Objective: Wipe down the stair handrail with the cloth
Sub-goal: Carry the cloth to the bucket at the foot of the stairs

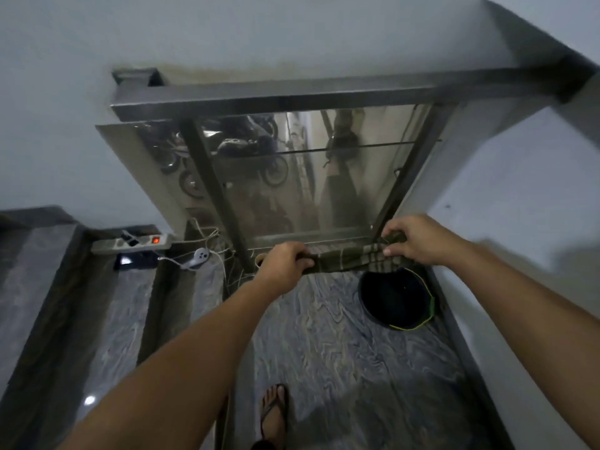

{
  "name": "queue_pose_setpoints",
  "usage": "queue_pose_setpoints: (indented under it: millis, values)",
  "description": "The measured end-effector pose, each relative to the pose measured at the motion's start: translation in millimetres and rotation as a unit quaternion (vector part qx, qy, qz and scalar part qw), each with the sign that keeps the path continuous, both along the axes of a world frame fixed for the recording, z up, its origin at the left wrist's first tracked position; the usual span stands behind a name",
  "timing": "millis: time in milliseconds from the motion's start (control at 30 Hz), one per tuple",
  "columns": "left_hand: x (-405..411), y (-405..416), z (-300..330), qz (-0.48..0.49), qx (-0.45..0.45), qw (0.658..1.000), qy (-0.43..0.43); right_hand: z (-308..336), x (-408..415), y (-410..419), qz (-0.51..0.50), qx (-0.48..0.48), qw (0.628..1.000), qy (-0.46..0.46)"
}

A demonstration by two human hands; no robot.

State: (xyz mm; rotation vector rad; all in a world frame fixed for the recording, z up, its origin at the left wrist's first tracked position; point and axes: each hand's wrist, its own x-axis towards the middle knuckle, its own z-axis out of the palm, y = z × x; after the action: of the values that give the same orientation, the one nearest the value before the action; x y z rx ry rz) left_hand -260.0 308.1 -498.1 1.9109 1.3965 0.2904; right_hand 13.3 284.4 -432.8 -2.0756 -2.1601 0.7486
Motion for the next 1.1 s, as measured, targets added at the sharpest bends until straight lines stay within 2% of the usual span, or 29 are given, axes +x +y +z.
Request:
queue_pose_setpoints:
  millis: [133,367,567,700,933,1100]
  values:
    - [16.0,53.1,-6.3,-0.107,-0.040,0.993,0.037,-22.8,18.7,10.4,-0.040,0.010,0.999,-0.034]
    - [90.2,104.8,-22.0,-0.190,0.069,0.977,0.066,-59.8,69.1,13.4,-0.125,0.049,0.990,-0.049]
    - [145.8,120.5,-67.1,-0.218,0.094,0.971,0.017,-117.0,117.1,-1.8,-0.149,0.060,0.987,-0.011]
    - [180.3,133.5,-123.5,-0.253,0.122,0.960,-0.008,-176.1,145.3,-2.9,-0.140,0.078,0.987,-0.022]
    - [229.4,167.6,-272.4,-0.309,0.139,0.939,-0.058,-324.4,188.1,7.8,-0.120,0.164,0.978,-0.052]
    - [261.3,169.3,-376.5,-0.302,0.125,0.943,-0.064,-439.3,215.7,10.0,-0.164,0.192,0.966,-0.057]
